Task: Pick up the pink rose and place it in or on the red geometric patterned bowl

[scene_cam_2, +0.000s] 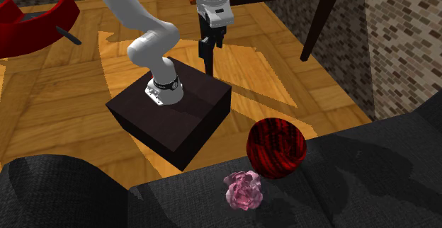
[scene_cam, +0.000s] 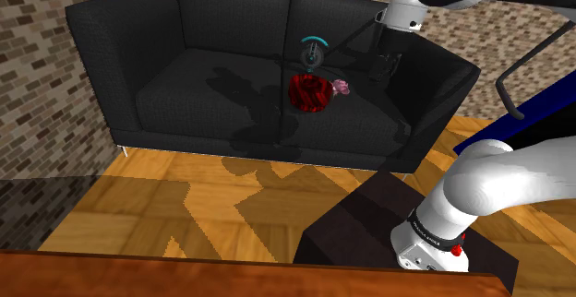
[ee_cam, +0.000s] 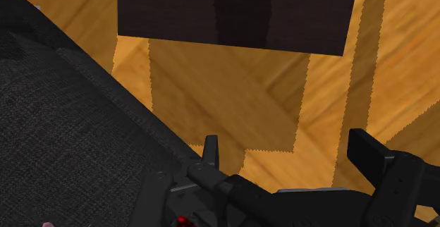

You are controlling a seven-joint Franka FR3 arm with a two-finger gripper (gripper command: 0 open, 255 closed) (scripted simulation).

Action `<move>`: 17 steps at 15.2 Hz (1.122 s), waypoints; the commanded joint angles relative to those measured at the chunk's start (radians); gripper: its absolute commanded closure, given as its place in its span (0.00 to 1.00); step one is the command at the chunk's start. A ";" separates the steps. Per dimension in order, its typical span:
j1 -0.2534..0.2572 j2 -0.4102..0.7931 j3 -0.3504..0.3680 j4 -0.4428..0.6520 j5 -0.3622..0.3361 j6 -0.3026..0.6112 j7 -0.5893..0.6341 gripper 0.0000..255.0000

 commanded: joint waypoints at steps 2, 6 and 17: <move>-0.003 0.013 -0.015 -0.007 -0.019 0.026 -0.030 0.00; -0.016 0.079 -0.073 -0.023 -0.090 0.137 -0.146 0.00; -0.031 0.360 -0.229 0.055 -0.209 0.449 -0.440 0.00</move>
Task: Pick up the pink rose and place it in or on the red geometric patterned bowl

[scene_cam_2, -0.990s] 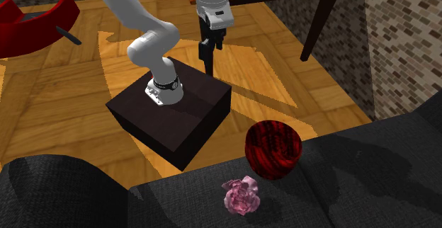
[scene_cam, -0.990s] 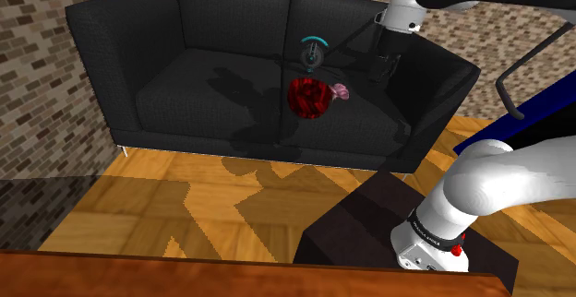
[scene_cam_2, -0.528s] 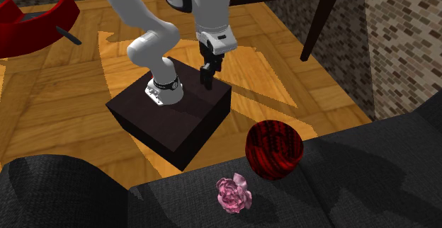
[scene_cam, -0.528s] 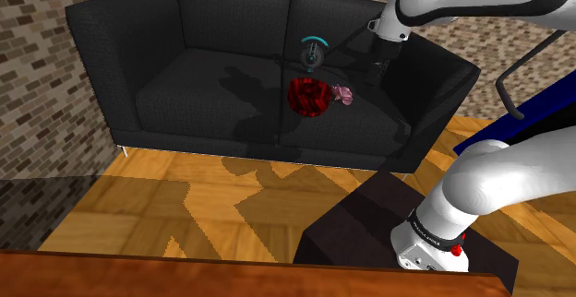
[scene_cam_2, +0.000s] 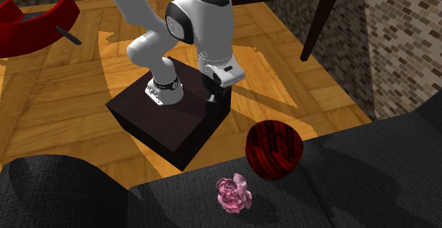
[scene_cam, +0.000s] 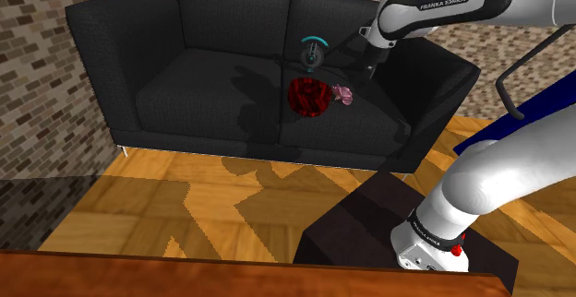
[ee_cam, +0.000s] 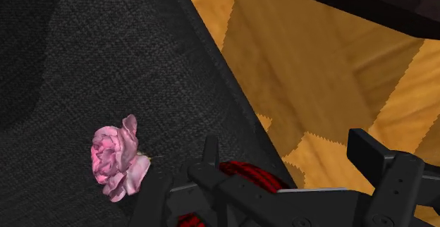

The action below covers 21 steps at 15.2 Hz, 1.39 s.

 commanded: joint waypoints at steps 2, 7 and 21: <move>0.005 0.093 -0.035 0.052 -0.008 0.077 -0.078 0.00; 0.010 0.258 -0.091 0.157 0.011 0.191 -0.219 0.00; -0.019 0.587 -0.130 0.385 0.150 0.371 -0.481 0.00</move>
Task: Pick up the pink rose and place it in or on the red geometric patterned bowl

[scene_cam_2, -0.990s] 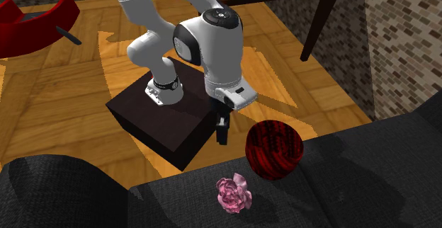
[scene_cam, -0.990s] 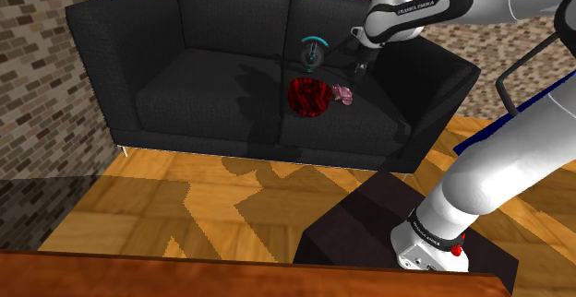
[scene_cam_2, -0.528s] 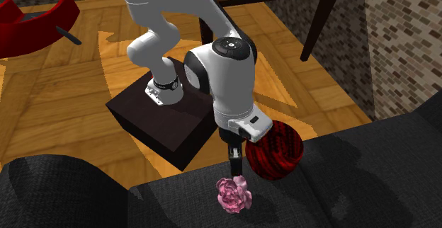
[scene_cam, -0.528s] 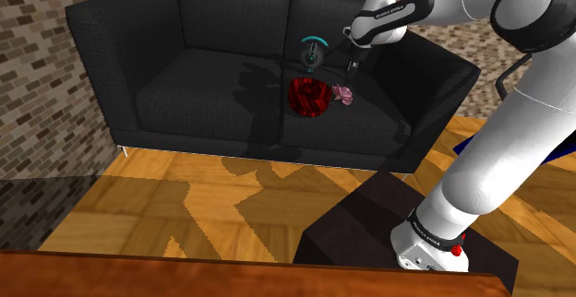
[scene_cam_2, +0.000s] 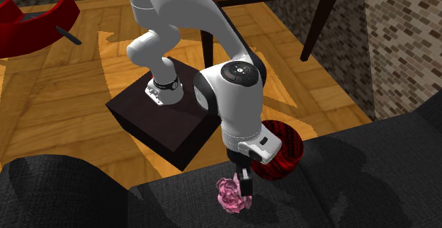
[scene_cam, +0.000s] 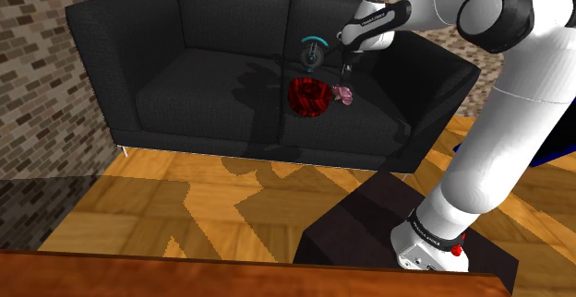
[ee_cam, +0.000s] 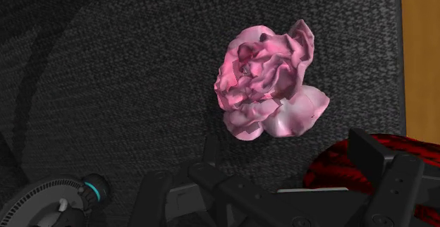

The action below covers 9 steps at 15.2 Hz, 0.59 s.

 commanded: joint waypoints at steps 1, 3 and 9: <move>-0.004 0.016 0.000 -0.006 0.009 0.022 -0.008 0.00; -0.007 0.032 0.002 -0.008 0.017 0.039 -0.013 0.00; -0.007 0.032 0.002 -0.008 0.017 0.039 -0.013 0.00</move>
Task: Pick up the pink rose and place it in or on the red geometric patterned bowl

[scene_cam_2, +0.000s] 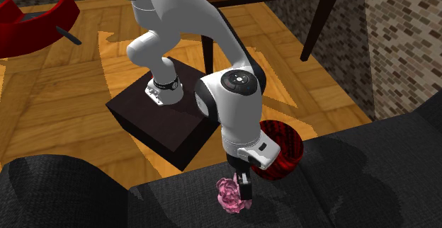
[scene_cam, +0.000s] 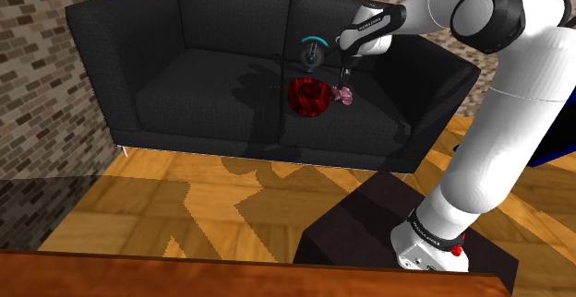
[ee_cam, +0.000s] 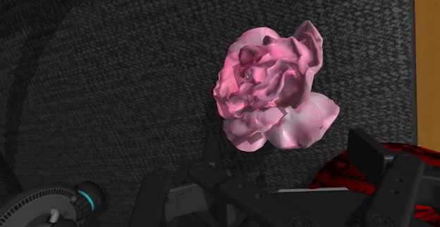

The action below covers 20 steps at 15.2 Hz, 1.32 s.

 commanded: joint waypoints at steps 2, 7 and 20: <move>0.000 0.000 0.000 0.000 0.000 0.000 0.000 1.00; 0.000 0.000 0.000 0.000 0.000 0.000 0.000 1.00; -0.024 0.085 -0.062 0.129 -0.010 -0.180 0.201 0.00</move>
